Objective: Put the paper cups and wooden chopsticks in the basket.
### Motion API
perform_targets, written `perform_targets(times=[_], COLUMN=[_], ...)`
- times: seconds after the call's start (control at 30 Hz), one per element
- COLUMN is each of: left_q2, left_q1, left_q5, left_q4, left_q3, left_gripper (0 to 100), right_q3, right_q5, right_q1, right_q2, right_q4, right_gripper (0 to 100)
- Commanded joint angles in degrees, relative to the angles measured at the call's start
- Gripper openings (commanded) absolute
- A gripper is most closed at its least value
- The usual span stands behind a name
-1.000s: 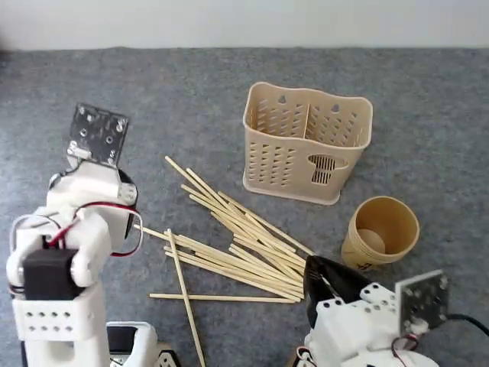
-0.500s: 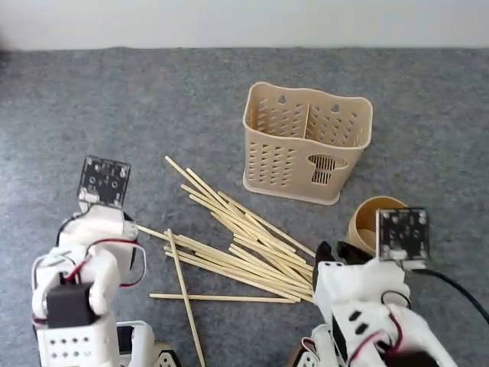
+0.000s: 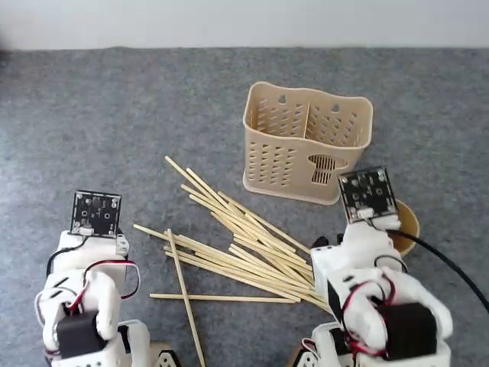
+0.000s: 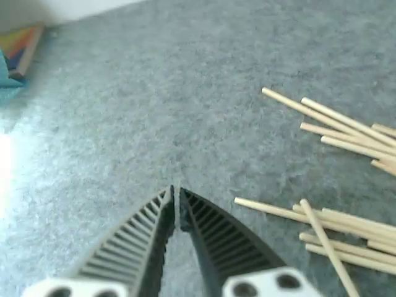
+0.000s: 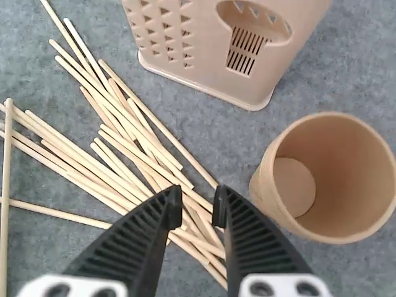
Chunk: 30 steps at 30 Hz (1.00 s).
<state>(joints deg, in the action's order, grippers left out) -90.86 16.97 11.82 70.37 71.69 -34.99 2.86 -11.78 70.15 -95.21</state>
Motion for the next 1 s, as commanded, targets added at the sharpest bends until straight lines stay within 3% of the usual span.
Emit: perform_targets(times=[0.0,0.33,0.53,0.77,0.97], left_q2=[-0.18,-0.44,-0.44,-0.44,-0.44], left_q1=[0.26,0.26,0.26,0.26,0.26], left_q5=[0.79,2.20,2.55,2.73,2.73], left_q4=[-1.32,-3.69,-3.60,-3.69,-3.69], left_q3=[0.66,9.10,9.36,10.24,10.24], left_gripper=[1,1,1,1,1], right_q3=[7.21,16.53,16.79,16.35,9.93], right_q5=[3.52,11.69,12.22,12.13,12.13], right_q1=[0.84,16.66,16.92,16.75,11.47], right_q2=[-6.64,-27.74,-31.96,-35.47,-40.13], right_q4=[-0.04,-0.22,-5.32,-4.97,-2.95], right_gripper=[10.6,11.5,25.6,23.4,23.4])
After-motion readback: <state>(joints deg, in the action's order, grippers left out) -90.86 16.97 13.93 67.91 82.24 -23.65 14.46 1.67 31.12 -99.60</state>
